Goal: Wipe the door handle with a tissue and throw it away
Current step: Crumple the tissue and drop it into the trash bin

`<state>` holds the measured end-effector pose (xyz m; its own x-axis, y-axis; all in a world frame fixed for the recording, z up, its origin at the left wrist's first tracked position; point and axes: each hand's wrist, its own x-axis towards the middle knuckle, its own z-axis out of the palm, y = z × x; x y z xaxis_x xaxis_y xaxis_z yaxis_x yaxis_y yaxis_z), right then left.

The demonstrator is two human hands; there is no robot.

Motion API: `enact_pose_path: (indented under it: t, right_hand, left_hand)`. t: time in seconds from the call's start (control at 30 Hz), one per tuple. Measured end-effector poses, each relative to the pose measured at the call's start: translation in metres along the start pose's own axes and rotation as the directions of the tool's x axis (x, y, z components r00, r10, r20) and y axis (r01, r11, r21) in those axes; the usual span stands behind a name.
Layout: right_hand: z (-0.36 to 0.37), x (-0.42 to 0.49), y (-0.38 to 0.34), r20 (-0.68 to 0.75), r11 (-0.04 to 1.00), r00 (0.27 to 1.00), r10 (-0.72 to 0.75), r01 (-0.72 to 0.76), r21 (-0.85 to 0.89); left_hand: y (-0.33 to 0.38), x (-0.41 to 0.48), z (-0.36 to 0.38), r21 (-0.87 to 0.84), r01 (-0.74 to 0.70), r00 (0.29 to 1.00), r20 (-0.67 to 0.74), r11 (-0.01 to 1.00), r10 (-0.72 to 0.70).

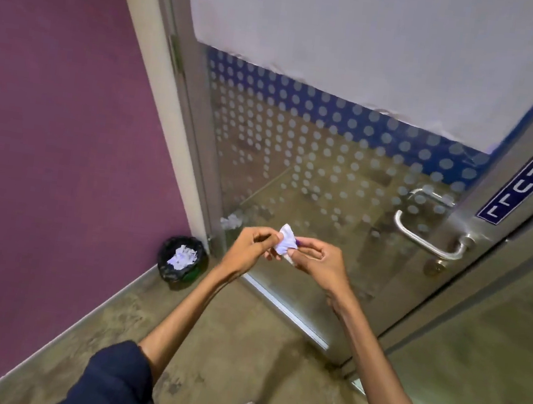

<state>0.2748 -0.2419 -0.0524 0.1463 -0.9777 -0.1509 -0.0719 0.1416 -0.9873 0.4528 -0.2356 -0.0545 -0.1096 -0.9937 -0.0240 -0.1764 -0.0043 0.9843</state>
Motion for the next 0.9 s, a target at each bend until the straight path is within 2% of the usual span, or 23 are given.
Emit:
enact_pose_path:
  t: [0.2, 0.43, 0.53, 0.77, 0.9]
  right_hand:
    - [0.048, -0.004, 0.013, 0.123, 0.995, 0.988, 0.094, -0.096, 0.007]
    - [0.107, 0.009, 0.02, 0.187, 0.992, 0.975, 0.117, -0.105, -0.075]
    - [0.135, 0.019, 0.02, 0.188, 0.988, 0.978, 0.088, -0.062, -0.141]
    - [0.196, 0.042, 0.026, 0.214, 0.98, 0.97, 0.115, -0.076, -0.184]
    - [0.231, 0.06, 0.033, 0.215, 0.974, 0.971, 0.109, -0.062, -0.217]
  left_hand:
    - [-0.032, -0.049, -0.034, -0.015, 0.082, 0.97, -0.229, 0.997, -0.083]
    - [-0.059, -0.083, -0.071, -0.085, 0.13, 0.87, -0.469, 0.988, -0.155]
    - [-0.071, -0.09, -0.089, -0.094, 0.135, 0.826, -0.539, 0.986, -0.165]
    - [-0.097, -0.09, -0.133, -0.106, 0.141, 0.753, -0.634, 0.984, -0.176]
    - [-0.116, -0.082, -0.167, -0.103, 0.201, 0.699, -0.682, 0.974, -0.217]
